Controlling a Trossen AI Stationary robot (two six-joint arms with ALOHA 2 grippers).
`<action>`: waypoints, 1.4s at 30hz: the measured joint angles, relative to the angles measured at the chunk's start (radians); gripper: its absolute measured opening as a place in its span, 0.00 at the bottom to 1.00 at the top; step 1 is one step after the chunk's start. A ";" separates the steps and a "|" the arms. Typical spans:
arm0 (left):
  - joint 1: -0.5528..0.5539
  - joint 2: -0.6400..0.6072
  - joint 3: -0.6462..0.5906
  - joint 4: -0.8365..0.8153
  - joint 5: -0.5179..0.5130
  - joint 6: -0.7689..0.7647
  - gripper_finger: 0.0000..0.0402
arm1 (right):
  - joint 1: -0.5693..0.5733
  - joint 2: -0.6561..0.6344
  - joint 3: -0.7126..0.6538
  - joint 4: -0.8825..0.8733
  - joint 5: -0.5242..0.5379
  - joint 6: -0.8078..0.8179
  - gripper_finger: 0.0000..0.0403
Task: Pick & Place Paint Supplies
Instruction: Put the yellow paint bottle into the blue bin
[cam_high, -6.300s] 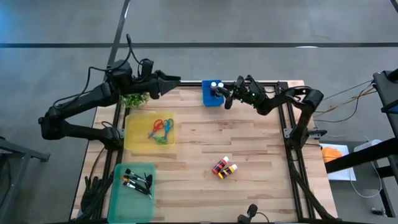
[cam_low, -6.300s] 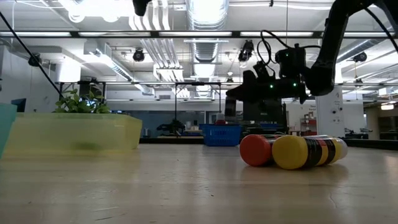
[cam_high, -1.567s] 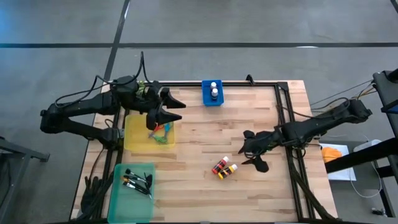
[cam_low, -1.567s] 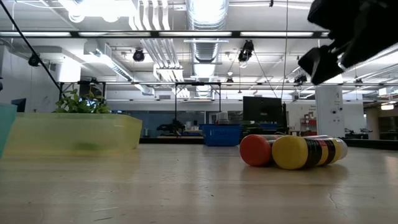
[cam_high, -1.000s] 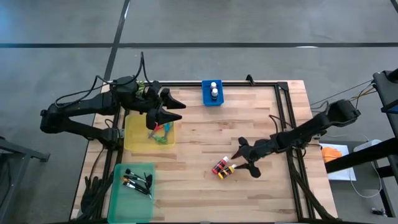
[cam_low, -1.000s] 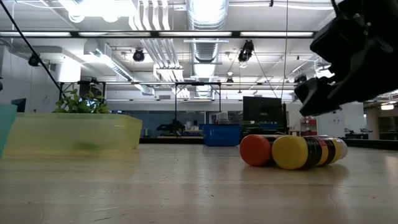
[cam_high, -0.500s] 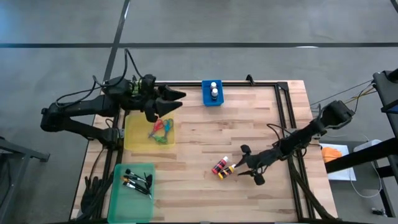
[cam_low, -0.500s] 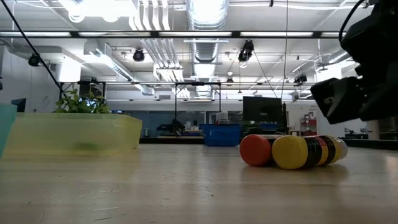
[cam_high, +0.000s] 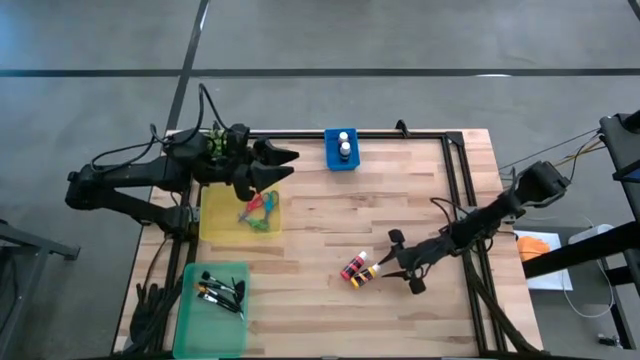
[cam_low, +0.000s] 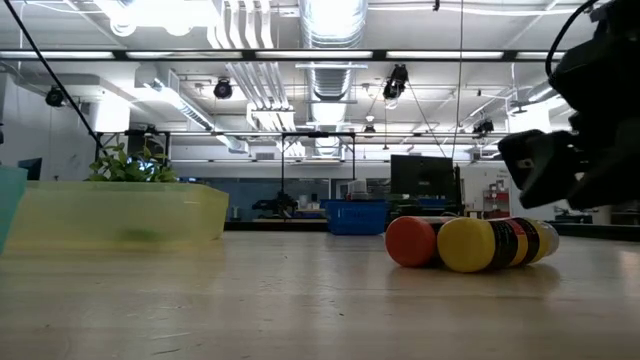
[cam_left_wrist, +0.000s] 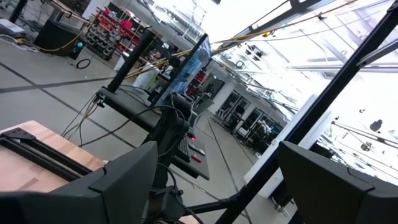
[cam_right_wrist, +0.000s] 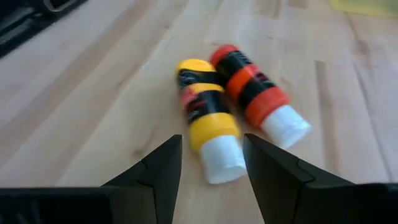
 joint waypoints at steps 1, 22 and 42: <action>0.000 0.000 0.000 0.000 0.000 0.002 0.85 | -0.010 0.005 0.002 0.000 0.000 -0.002 0.41; 0.000 0.000 0.000 -0.004 0.000 0.007 0.85 | -0.059 0.326 0.054 0.229 -0.065 -0.063 0.41; 0.000 0.000 0.000 -0.015 0.005 0.000 0.85 | -0.057 0.315 0.053 0.277 -0.144 -0.015 0.28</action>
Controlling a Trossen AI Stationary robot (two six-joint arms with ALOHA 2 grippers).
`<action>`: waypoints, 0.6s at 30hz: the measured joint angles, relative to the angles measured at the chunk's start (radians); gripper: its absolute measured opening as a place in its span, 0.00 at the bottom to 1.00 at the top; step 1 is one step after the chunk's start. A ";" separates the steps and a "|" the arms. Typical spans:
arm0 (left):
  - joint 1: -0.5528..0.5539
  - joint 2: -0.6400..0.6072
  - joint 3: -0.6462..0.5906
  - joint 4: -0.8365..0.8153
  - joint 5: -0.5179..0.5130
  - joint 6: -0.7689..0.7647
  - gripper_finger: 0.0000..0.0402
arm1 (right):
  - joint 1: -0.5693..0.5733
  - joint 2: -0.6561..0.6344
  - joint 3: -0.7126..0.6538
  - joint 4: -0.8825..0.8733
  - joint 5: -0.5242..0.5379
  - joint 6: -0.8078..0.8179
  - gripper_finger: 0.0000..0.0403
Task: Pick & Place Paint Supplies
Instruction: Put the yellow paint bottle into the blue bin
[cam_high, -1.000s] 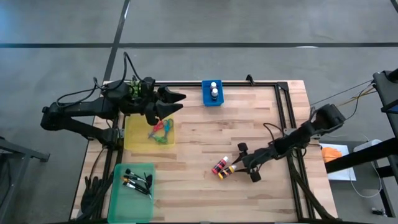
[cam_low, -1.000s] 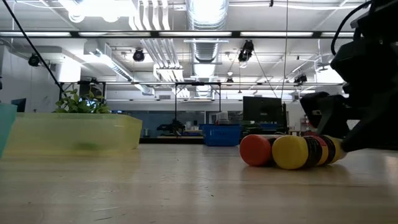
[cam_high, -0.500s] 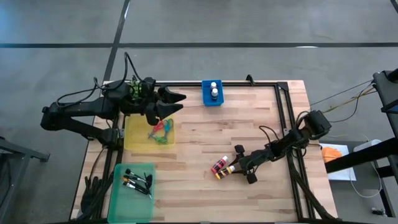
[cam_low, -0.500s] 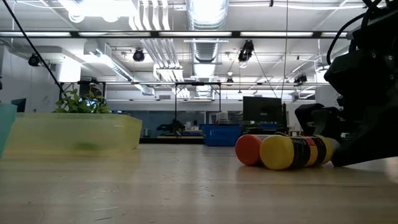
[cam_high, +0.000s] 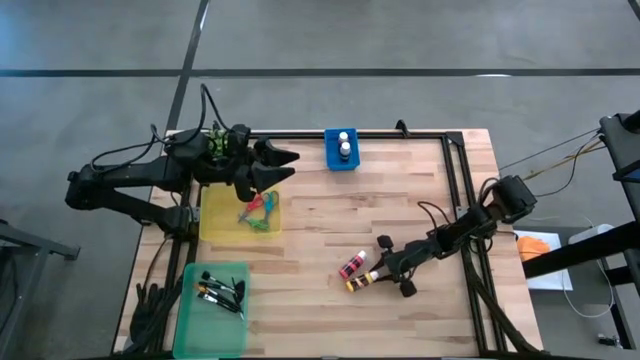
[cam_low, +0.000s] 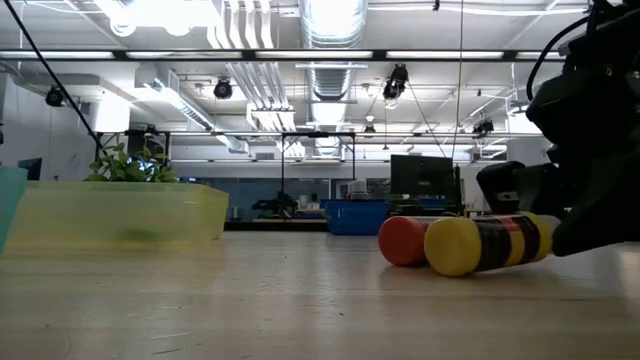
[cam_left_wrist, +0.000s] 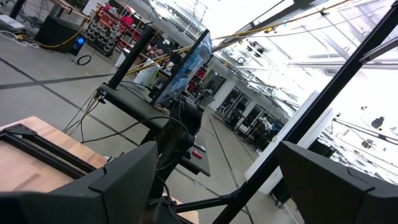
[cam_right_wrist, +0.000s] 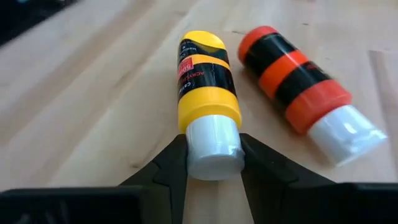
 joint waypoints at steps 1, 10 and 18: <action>0.000 0.000 0.000 0.000 0.001 0.000 0.85 | 0.000 -0.004 0.001 0.001 -0.012 0.014 0.28; -0.003 0.000 0.000 0.000 0.005 0.008 0.85 | -0.002 -0.235 0.049 -0.199 -0.043 0.294 0.28; -0.005 0.000 0.000 -0.001 0.015 0.059 0.85 | -0.028 -0.545 0.400 -1.094 0.092 0.280 0.28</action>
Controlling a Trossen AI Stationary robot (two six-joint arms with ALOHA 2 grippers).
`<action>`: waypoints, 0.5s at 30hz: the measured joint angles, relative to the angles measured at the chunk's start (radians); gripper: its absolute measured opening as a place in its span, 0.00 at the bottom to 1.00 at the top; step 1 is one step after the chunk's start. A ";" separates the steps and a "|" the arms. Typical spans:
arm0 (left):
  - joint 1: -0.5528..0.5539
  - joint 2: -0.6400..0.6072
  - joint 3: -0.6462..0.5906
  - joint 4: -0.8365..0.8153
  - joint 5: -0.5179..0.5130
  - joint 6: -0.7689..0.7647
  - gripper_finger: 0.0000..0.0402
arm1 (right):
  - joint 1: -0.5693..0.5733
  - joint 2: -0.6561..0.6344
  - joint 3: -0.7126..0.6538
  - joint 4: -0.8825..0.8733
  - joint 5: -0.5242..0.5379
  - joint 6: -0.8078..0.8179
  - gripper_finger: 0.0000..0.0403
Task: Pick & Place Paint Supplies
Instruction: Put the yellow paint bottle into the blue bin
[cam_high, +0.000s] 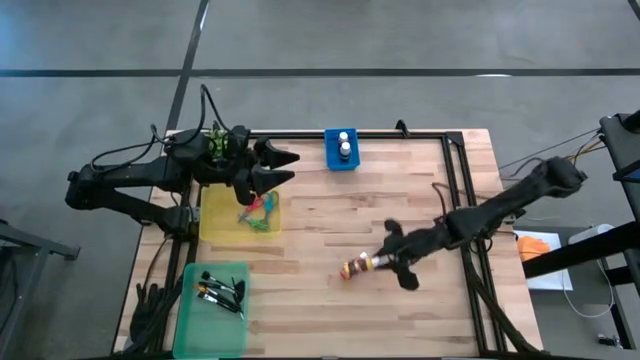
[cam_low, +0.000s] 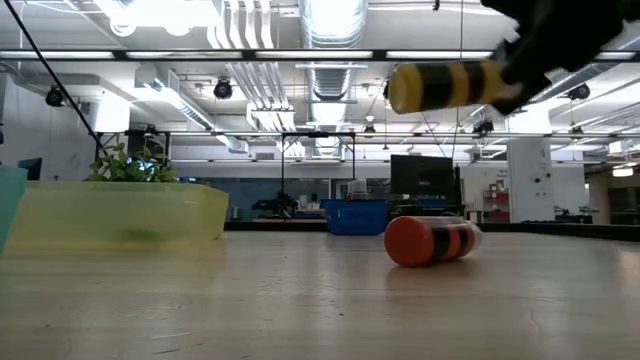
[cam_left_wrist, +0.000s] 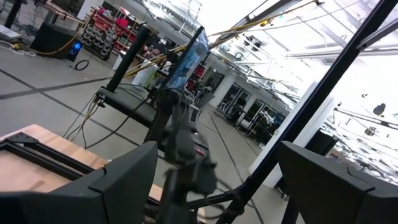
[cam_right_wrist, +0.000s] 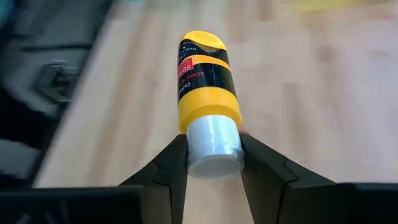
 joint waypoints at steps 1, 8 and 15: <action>0.000 0.000 0.000 0.000 0.000 0.009 0.85 | -0.019 -0.015 0.054 -0.110 0.016 -0.002 0.28; 0.000 0.000 0.000 -0.010 0.008 0.073 0.85 | -0.260 0.013 0.428 -0.736 -0.015 -0.138 0.28; 0.000 -0.002 0.000 -0.079 0.021 0.118 0.85 | -0.591 0.188 0.723 -0.985 -0.094 -0.347 0.28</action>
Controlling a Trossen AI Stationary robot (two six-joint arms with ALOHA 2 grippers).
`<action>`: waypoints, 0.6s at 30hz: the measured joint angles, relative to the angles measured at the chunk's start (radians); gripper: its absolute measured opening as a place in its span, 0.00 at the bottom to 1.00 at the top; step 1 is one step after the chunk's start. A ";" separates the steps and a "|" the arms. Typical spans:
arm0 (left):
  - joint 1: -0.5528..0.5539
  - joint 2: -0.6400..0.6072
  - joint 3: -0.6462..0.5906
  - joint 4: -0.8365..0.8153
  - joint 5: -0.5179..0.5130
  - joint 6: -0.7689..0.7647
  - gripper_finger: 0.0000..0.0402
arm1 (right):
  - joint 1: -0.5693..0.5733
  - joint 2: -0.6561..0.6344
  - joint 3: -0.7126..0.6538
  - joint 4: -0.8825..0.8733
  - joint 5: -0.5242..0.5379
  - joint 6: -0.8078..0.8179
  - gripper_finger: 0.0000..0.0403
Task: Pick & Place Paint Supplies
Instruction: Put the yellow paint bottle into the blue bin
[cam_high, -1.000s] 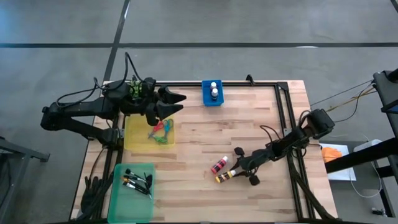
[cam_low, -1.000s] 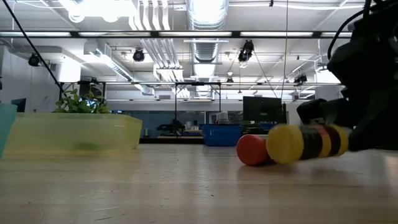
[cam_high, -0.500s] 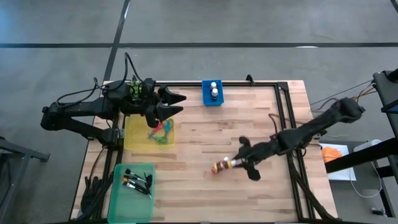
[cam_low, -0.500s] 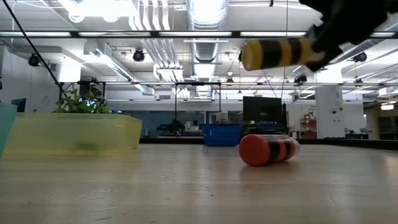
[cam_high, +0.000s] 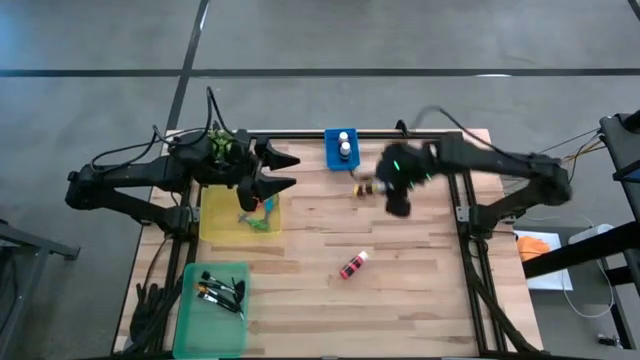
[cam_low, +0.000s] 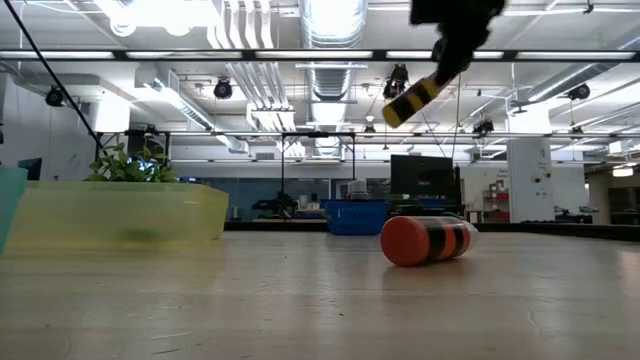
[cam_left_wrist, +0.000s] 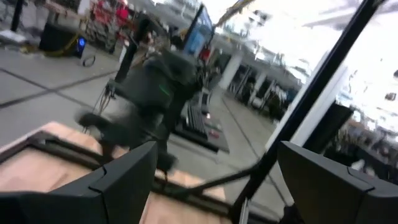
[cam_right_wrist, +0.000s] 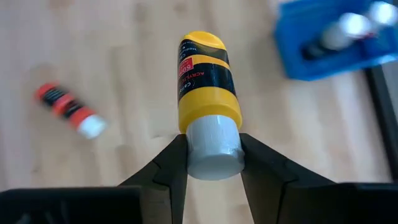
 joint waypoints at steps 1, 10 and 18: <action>0.000 -0.003 0.000 -0.022 0.011 0.005 0.85 | -0.045 0.038 0.045 -0.025 -0.010 -0.013 0.28; -0.007 -0.076 -0.001 -0.361 0.085 0.066 0.85 | -0.271 0.409 0.509 -0.271 -0.020 -0.057 0.28; -0.007 -0.157 -0.001 -0.517 0.076 0.089 0.85 | -0.288 0.678 0.909 -0.453 -0.075 0.081 0.28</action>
